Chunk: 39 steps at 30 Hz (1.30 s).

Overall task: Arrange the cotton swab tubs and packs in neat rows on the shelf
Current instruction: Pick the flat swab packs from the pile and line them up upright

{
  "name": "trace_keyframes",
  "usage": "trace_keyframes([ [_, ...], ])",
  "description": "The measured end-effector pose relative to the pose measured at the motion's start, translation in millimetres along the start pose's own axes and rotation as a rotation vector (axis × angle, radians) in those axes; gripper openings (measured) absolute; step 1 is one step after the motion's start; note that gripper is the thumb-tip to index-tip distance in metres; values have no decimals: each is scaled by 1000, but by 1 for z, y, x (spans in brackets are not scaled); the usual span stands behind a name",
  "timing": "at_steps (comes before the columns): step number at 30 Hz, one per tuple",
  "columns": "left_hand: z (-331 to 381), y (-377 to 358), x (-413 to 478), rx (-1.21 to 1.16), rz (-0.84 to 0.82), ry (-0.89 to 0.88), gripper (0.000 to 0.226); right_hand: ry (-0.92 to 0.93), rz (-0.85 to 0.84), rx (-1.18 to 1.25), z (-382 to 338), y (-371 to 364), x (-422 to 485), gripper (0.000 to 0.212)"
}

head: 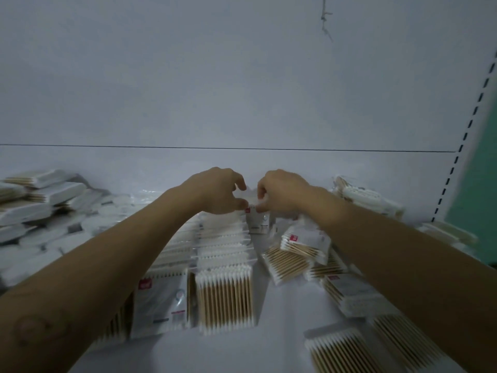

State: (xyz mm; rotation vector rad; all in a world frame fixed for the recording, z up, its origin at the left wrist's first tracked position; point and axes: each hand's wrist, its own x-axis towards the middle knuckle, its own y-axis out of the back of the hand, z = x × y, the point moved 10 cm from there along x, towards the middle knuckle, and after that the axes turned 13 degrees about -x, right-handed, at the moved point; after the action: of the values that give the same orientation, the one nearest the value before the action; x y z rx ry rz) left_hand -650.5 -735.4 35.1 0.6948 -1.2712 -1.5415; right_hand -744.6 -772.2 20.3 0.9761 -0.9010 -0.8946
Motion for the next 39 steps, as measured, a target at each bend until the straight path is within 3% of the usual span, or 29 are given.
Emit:
trace_keyframes([
  [4, 16, 2, -2, -19, 39, -68, 43, -53, -120, -43, 33, 13, -14, 33],
  [7, 28, -10, 0, -1, 3, -101, 42, -10, -318, -145, 30, -8, -27, 37],
  [12, 38, -29, 5, 68, -102, -111, 45, -8, -445, -227, 21, -43, -29, 26],
  [19, 39, -25, 2, 67, -91, -108, 42, -58, -385, -312, 44, -26, -25, 55],
  [25, 29, -5, 5, -5, 21, -81, 42, -136, -68, -375, 60, 61, -23, 33],
  [27, 25, -1, 3, -43, 49, -68, 43, -121, 34, -308, 56, 80, -27, 43],
  [32, 11, 3, -2, -75, 46, -28, 47, 37, -49, 8, 15, 60, -29, 85],
  [39, 4, -1, -7, -73, 32, -4, 48, 87, -71, 9, -16, 11, -12, 58],
])
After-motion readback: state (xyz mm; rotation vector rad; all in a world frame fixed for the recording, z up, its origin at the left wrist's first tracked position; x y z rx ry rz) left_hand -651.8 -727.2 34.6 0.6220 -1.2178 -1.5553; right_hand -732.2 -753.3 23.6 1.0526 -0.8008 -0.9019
